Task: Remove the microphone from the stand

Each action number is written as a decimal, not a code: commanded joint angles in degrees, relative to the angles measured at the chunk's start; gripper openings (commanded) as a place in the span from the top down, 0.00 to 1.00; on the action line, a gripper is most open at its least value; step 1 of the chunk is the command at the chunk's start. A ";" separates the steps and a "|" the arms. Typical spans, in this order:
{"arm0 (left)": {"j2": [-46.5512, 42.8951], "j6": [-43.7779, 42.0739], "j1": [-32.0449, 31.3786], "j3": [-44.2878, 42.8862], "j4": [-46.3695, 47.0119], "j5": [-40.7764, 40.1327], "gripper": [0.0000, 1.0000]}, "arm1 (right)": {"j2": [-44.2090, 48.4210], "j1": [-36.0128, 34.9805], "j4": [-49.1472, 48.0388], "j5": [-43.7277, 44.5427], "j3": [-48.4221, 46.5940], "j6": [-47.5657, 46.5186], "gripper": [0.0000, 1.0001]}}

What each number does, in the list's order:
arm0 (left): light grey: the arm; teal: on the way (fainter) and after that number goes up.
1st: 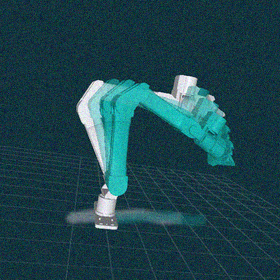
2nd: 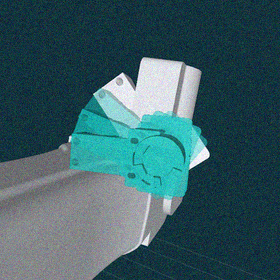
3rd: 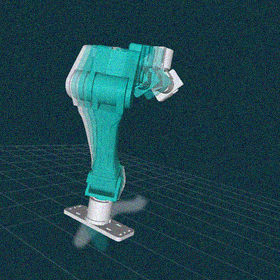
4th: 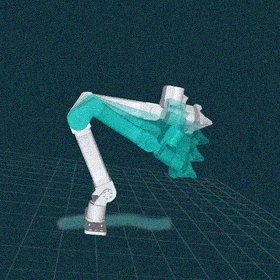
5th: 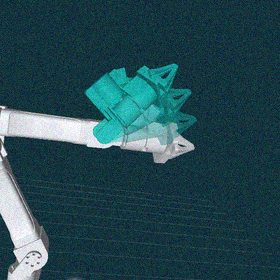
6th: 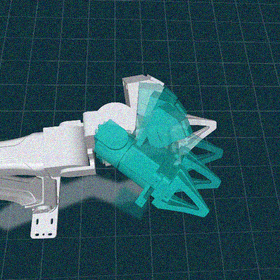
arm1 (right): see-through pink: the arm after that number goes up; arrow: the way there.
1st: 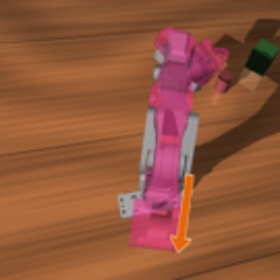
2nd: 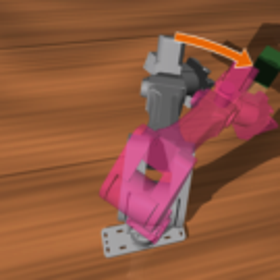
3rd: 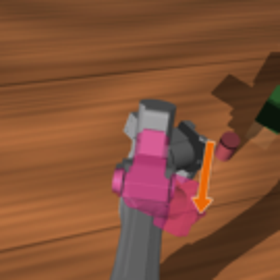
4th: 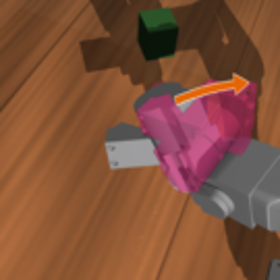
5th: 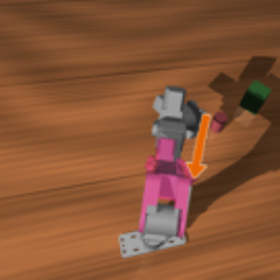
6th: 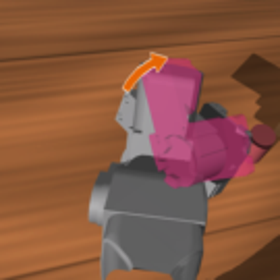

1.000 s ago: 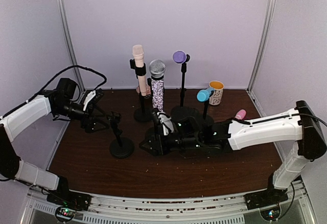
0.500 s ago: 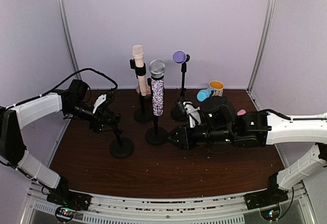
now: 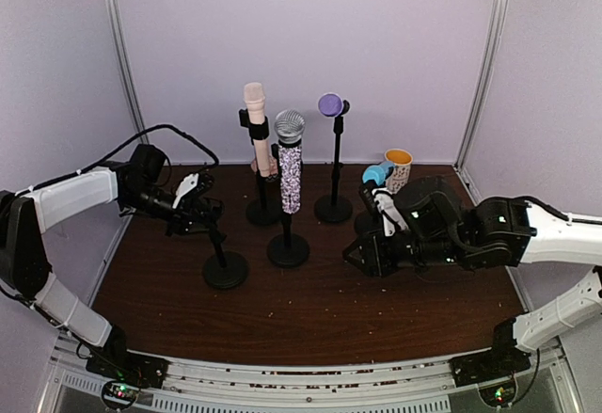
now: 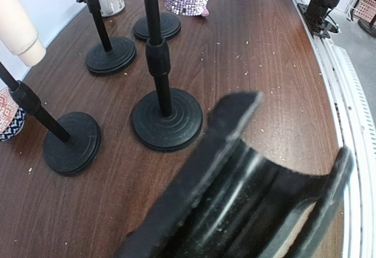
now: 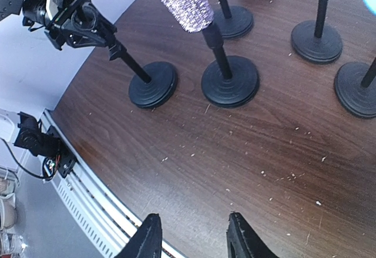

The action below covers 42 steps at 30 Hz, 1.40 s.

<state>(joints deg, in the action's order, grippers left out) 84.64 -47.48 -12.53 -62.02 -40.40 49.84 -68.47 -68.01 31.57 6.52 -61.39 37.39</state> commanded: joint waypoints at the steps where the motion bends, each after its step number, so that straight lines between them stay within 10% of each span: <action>1: 0.02 -1.85 1.59 -3.63 0.40 -1.92 0.83 | 2.89 0.08 -1.95 6.25 2.90 -0.62 0.60; 22: 27.12 2.71 17.04 -37.09 2.81 -9.66 0.77 | 9.07 3.31 -13.80 18.21 7.62 -2.60 0.58; 33: 24.47 2.91 17.62 -34.37 -0.87 -10.93 0.05 | -3.69 4.08 -19.36 18.99 -5.55 -14.59 0.20; 42: 12.41 6.57 17.74 -29.10 -11.55 -13.98 0.02 | -16.44 5.40 -22.75 16.64 -18.96 -24.49 0.08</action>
<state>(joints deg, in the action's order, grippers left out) 104.38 -43.46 4.84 -93.06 -46.46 37.45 -81.82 -63.24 11.62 23.81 -76.62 18.92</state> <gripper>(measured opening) 0.978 0.900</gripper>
